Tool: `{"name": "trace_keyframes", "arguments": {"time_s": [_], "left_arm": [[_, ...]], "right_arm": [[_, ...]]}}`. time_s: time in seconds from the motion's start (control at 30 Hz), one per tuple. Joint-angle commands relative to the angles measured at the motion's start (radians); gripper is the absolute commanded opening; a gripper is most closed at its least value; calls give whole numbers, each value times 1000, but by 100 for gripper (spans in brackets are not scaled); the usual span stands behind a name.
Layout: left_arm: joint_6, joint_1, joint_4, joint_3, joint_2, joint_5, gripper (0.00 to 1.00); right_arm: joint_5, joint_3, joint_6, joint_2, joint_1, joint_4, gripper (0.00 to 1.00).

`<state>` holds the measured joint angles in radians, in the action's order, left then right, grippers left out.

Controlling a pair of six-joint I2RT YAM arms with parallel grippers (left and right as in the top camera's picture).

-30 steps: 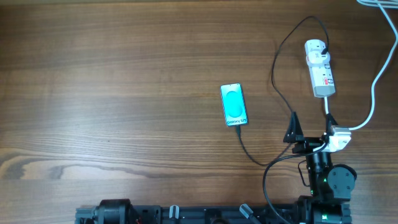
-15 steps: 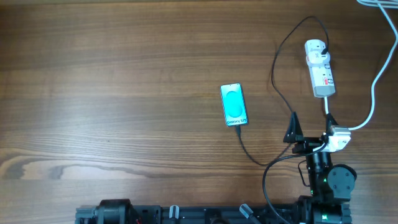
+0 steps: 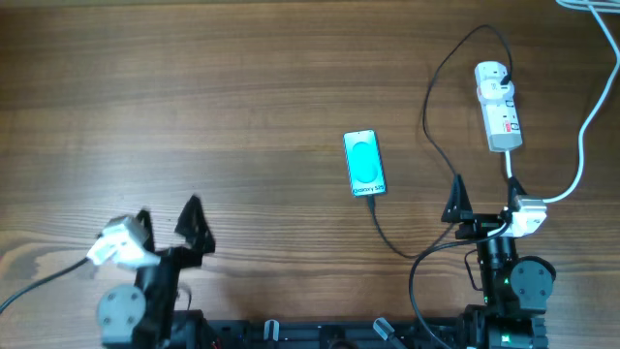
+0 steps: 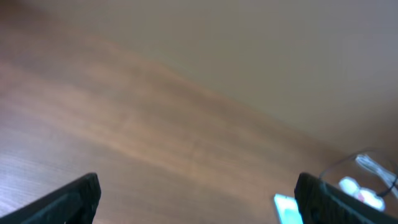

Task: Plug charger to phone and switch on socket

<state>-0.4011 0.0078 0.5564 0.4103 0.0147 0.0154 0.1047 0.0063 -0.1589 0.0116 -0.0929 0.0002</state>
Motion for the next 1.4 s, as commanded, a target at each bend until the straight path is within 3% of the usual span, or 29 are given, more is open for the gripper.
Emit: {"name": "trace_keyframes", "arguments": {"time_s": [0.0, 0.07, 0.23, 0.33, 1.37], "left_arm": [[6, -1, -219, -189, -11, 56, 100], [90, -1, -342, -285, -11, 76, 100], [284, -1, -403, -364, -11, 72, 100], [290, -1, -502, -405, -11, 70, 100], [289, -4, -486, -405, -11, 63, 100]], "right_arm": [[7, -1, 9, -8, -5, 6, 100], [7, -1, 9, -8, -5, 6, 100], [7, -1, 9, -8, -5, 6, 100], [7, -1, 9, -8, -5, 6, 100], [7, -1, 10, -8, -5, 6, 100]]}}
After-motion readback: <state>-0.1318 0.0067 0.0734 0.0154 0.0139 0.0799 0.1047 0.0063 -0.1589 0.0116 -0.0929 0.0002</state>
